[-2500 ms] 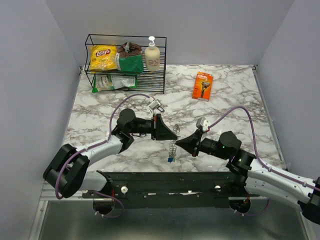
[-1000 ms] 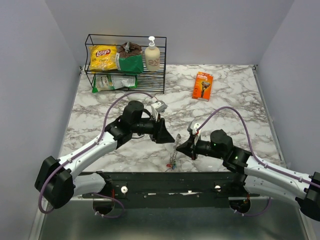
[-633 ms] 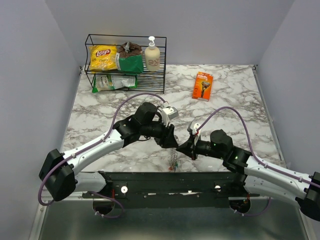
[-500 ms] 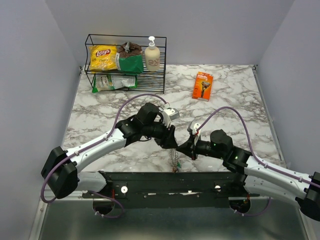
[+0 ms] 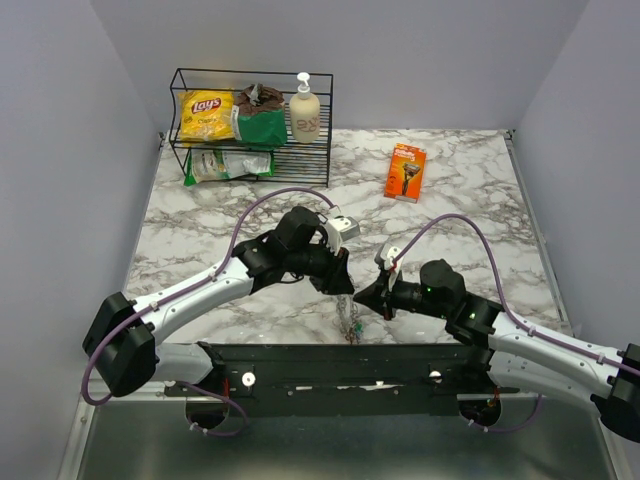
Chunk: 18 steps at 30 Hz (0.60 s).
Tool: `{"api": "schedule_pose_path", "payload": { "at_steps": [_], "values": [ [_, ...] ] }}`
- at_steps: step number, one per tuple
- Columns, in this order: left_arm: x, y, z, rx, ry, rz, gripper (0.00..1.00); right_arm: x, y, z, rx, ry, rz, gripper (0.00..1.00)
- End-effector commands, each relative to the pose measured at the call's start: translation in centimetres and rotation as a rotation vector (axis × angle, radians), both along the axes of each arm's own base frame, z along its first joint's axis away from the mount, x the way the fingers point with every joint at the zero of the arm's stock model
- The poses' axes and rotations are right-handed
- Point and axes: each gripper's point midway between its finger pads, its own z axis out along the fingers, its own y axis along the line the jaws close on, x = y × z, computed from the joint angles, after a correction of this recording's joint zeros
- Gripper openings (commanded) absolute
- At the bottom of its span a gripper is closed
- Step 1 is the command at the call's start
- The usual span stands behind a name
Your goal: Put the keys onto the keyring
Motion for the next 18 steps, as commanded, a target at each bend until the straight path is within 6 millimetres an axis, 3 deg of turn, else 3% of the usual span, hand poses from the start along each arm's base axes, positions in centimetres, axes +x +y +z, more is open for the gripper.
{"api": "schedule_pose_path", "payload": {
  "at_steps": [1,13,18],
  "values": [
    [1.0,0.0,-0.2,0.016,-0.027,0.038,0.25,-0.4,0.1,0.6,0.021,-0.023,0.019,0.01],
    [1.9,0.2,-1.9,0.072,-0.021,0.078,0.18,-0.6,0.2,0.8,0.025,-0.031,0.038,0.01],
    [2.1,0.6,-2.8,0.113,-0.015,0.083,0.22,-0.4,0.1,0.8,0.024,-0.034,0.028,0.01]
  ]
}}
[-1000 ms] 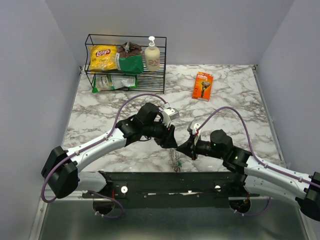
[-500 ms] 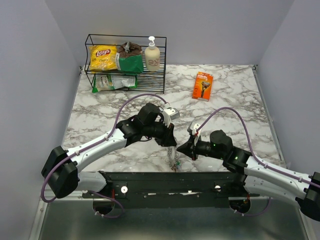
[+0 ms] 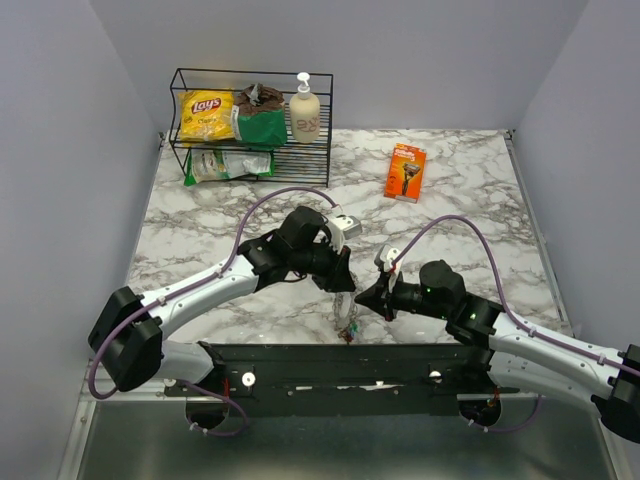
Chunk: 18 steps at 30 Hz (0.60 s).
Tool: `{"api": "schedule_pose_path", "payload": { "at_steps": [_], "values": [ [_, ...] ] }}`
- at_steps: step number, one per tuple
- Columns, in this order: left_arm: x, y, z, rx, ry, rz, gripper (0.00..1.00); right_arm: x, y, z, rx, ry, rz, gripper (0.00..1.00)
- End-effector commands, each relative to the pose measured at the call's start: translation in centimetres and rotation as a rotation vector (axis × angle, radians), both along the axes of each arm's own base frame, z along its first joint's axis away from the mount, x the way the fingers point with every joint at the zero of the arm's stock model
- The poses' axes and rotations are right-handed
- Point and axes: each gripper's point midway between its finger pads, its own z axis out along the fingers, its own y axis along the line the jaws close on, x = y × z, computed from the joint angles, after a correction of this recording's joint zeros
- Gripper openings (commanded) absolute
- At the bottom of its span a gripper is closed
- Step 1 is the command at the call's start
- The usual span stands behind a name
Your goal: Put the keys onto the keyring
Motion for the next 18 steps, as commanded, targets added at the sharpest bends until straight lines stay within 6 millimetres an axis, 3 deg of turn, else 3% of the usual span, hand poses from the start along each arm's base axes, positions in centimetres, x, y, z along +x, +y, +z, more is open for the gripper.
{"api": "schedule_pose_path", "payload": {
  "at_steps": [1,7,9,13,16,18],
  "values": [
    [1.2,0.8,-2.0,0.09,-0.014,0.05,0.23,-0.4,0.4,1.2,0.043,-0.031,0.03,0.01],
    [0.6,0.4,-1.5,0.053,-0.003,0.02,0.24,-0.4,0.5,0.9,0.034,-0.023,0.034,0.01],
    [0.5,0.4,-1.6,0.058,0.003,0.017,0.31,-0.4,0.5,0.9,0.034,-0.023,0.034,0.01],
    [0.7,0.5,-2.1,0.079,0.007,0.027,0.31,-0.4,0.5,0.8,0.031,-0.021,0.036,0.01],
    [0.5,0.4,-2.5,0.088,0.019,0.017,0.19,-0.4,0.5,0.9,0.033,-0.023,0.035,0.01],
    [0.5,0.4,-2.7,0.095,0.022,0.016,0.04,-0.4,0.5,0.9,0.034,-0.023,0.033,0.01]
  ]
}}
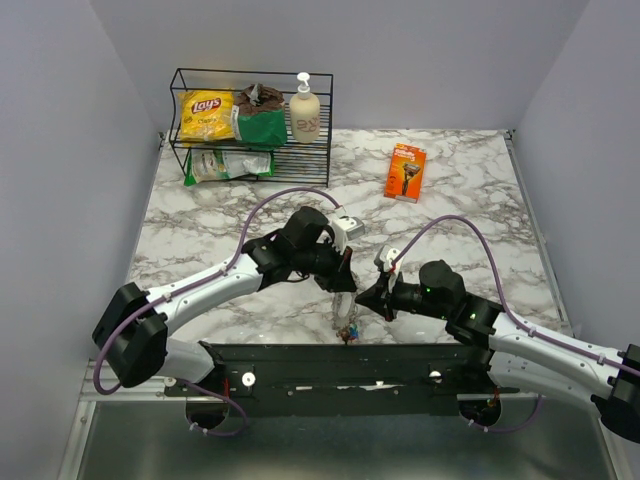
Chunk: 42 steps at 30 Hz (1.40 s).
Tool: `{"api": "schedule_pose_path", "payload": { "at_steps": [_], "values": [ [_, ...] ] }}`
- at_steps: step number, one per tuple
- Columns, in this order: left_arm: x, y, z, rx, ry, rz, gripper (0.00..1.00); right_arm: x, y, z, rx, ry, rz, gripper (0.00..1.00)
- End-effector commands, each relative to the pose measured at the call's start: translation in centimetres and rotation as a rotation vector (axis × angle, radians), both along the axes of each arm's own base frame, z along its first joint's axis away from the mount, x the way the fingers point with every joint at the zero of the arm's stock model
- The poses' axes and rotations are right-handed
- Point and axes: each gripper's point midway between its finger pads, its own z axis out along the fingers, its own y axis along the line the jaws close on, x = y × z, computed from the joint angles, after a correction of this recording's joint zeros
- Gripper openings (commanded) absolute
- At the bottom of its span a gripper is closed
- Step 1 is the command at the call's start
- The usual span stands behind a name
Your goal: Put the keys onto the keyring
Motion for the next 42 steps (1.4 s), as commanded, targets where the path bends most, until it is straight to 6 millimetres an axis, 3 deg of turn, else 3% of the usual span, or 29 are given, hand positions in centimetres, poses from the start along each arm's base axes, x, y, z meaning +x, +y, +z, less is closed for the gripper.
{"api": "schedule_pose_path", "payload": {
  "at_steps": [1,21,36,37,41,42],
  "values": [
    [0.5,0.7,-2.1,0.083,0.004,0.018,0.0,-0.4,0.6,1.0,0.038,-0.025,0.035,0.01],
    [0.6,1.6,0.7,0.029,-0.069,0.058,0.0,-0.2,-0.6,-0.8,0.1,0.113,-0.103,0.01],
    [0.7,2.1,2.2,-0.016,-0.101,0.08,0.0,-0.6,-0.8,-0.5,0.179,0.136,-0.119,0.01],
    [0.7,2.2,2.2,-0.01,-0.102,0.078,0.0,-0.6,-0.9,-0.6,0.175,0.135,-0.12,0.02],
    [0.9,2.4,2.1,0.019,-0.105,0.079,0.0,-0.4,-1.3,0.4,0.196,0.1,-0.136,0.46],
    [0.8,2.4,2.0,0.023,-0.105,0.07,0.0,-0.3,-1.5,0.7,0.202,0.086,-0.141,0.52]
  ]
}}
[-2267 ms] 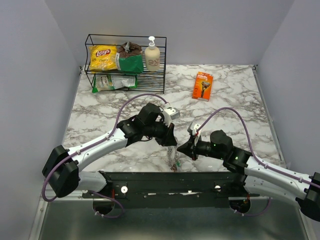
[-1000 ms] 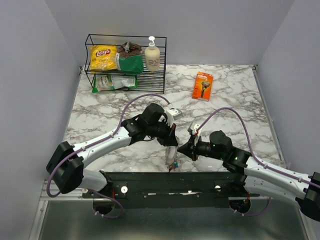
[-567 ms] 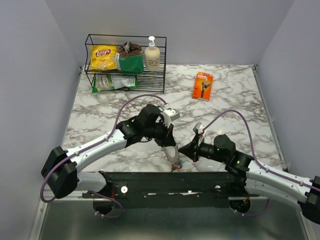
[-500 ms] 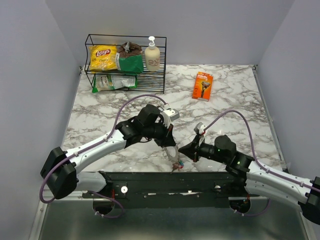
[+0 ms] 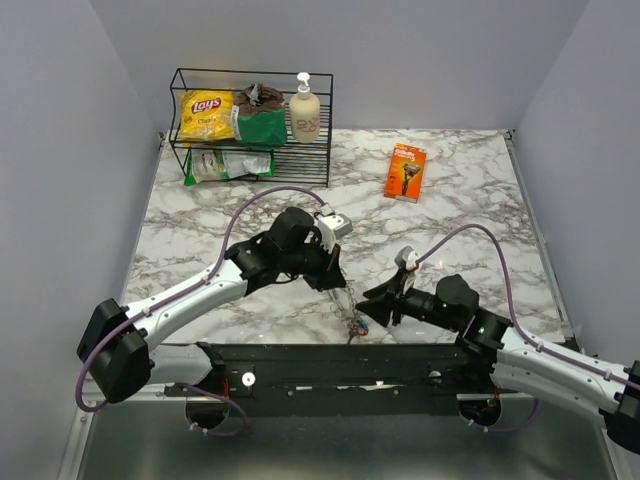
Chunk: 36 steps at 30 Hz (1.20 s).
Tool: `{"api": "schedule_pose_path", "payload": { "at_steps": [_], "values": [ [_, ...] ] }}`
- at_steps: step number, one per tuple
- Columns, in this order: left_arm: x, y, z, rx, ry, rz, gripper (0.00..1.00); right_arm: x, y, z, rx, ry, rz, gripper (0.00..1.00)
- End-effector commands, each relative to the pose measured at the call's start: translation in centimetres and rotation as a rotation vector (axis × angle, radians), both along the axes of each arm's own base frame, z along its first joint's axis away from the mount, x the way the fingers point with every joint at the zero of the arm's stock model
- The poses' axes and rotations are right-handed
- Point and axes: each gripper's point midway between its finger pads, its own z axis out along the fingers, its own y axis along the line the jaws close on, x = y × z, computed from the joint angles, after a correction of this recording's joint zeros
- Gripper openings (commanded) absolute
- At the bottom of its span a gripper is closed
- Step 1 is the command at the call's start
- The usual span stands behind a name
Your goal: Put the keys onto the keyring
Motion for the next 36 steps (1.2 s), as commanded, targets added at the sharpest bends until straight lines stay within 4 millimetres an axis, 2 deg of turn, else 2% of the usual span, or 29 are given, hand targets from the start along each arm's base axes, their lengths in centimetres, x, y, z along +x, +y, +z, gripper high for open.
{"api": "schedule_pose_path", "payload": {
  "at_steps": [1,2,6,9,20,24,30,33,34,36],
  "values": [
    [1.0,0.7,0.5,0.034,-0.043,0.024,0.0,0.1,-0.9,0.5,0.003,-0.036,-0.031,0.55],
    [0.9,0.8,0.4,0.045,-0.037,0.022,0.0,0.2,-1.1,1.3,0.02,-0.057,-0.044,0.62],
    [0.6,0.8,-0.3,0.085,-0.037,-0.021,0.0,0.7,-1.8,2.9,0.029,-0.126,-0.071,0.68],
    [0.6,0.6,-1.0,0.114,-0.035,-0.039,0.0,1.1,-2.2,2.8,0.008,-0.149,-0.089,0.7],
    [0.6,-1.4,-2.6,0.099,-0.054,-0.129,0.0,2.7,-1.6,2.0,-0.081,-0.181,-0.114,0.69],
    [0.6,-1.9,-3.2,0.091,-0.071,-0.167,0.0,2.8,-1.4,1.5,-0.112,-0.265,-0.073,0.72],
    [1.3,-1.7,-5.0,0.132,-0.094,-0.168,0.0,2.9,-2.2,3.3,-0.027,-0.477,-0.09,0.74],
    [1.4,-1.7,-5.2,0.129,-0.111,-0.174,0.0,3.7,-3.0,3.8,-0.013,-0.507,-0.152,0.84],
    [1.5,-1.6,-5.2,0.13,-0.115,-0.168,0.0,3.7,-3.0,3.5,-0.029,-0.502,-0.144,0.85],
    [1.5,-1.6,-5.0,0.12,-0.148,-0.176,0.0,3.7,-2.8,4.1,-0.037,-0.5,-0.132,0.85]
  ]
}}
